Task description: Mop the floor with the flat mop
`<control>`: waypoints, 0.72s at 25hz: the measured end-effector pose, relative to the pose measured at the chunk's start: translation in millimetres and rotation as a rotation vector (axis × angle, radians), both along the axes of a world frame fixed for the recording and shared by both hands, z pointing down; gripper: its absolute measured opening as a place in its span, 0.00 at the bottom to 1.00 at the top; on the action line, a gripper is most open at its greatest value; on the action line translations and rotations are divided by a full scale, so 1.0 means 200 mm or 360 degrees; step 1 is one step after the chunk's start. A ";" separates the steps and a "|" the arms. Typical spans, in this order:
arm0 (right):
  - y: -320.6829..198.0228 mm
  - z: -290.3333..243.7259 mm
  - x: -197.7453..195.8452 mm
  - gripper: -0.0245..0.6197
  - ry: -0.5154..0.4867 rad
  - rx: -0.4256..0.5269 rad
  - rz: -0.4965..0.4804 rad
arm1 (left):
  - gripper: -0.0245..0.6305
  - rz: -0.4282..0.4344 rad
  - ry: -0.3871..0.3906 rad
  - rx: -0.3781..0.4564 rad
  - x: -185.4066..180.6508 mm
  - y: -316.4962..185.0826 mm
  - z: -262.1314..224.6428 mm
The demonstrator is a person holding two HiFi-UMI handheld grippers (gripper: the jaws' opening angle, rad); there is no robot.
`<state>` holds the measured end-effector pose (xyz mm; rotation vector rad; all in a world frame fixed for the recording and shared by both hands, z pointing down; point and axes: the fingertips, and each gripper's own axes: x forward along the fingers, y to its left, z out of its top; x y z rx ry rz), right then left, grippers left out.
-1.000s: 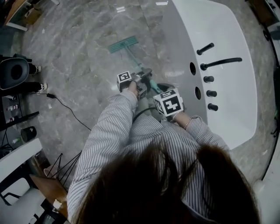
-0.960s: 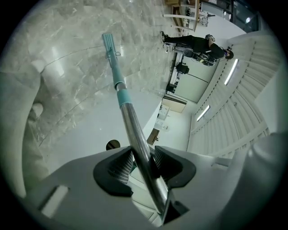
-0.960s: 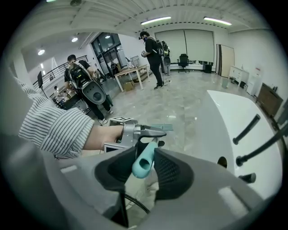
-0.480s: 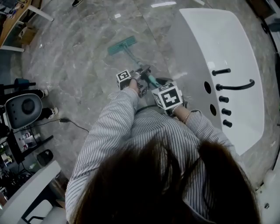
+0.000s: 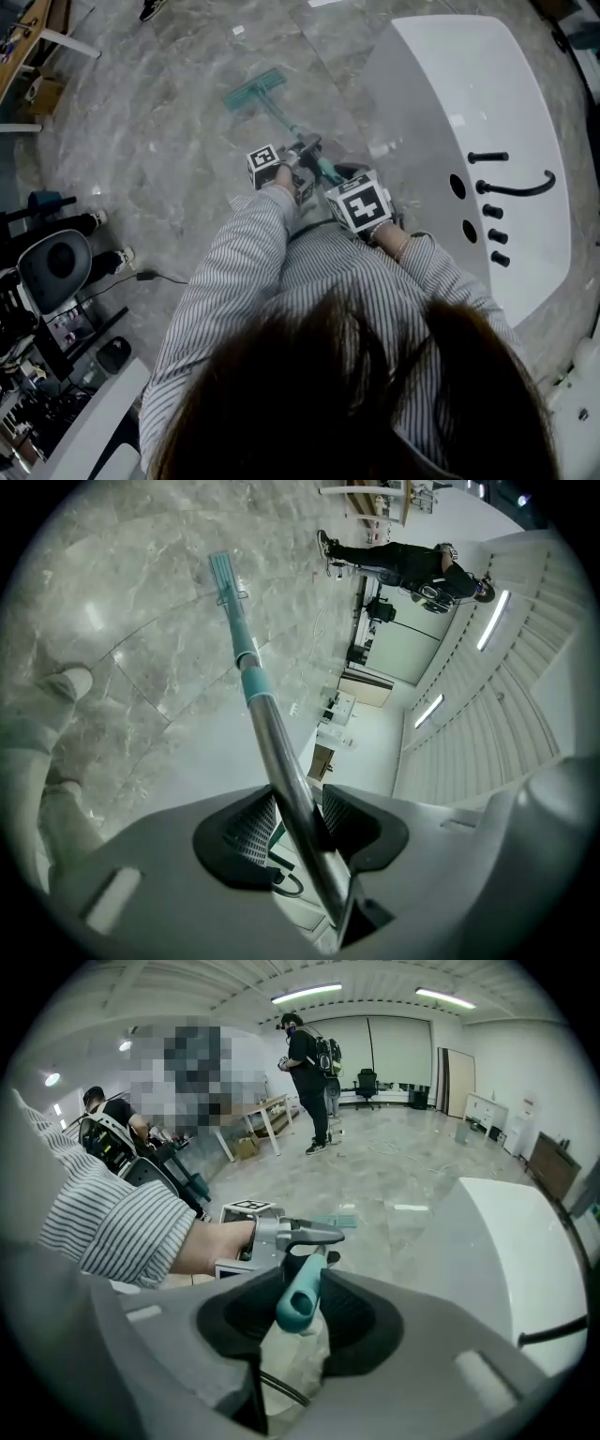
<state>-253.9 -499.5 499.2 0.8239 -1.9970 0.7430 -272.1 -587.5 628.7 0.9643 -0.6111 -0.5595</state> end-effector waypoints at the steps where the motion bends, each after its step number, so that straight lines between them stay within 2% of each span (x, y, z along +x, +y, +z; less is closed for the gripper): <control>1: 0.01 0.00 0.00 0.23 0.0003 0.0003 0.0003 | 0.27 -0.0004 0.0002 -0.0004 0.00 0.01 0.00; 9: 0.14 0.02 0.11 0.23 -0.0110 0.0040 0.0078 | 0.27 -0.0114 0.0008 -0.0015 0.09 0.14 0.01; 13: 0.29 0.05 0.25 0.23 -0.0105 0.0038 0.0046 | 0.27 -0.0117 -0.0008 -0.0002 0.21 0.29 0.05; 18: 0.55 0.07 0.51 0.23 -0.0134 0.0076 0.0060 | 0.27 -0.0148 -0.0010 0.0019 0.46 0.54 0.06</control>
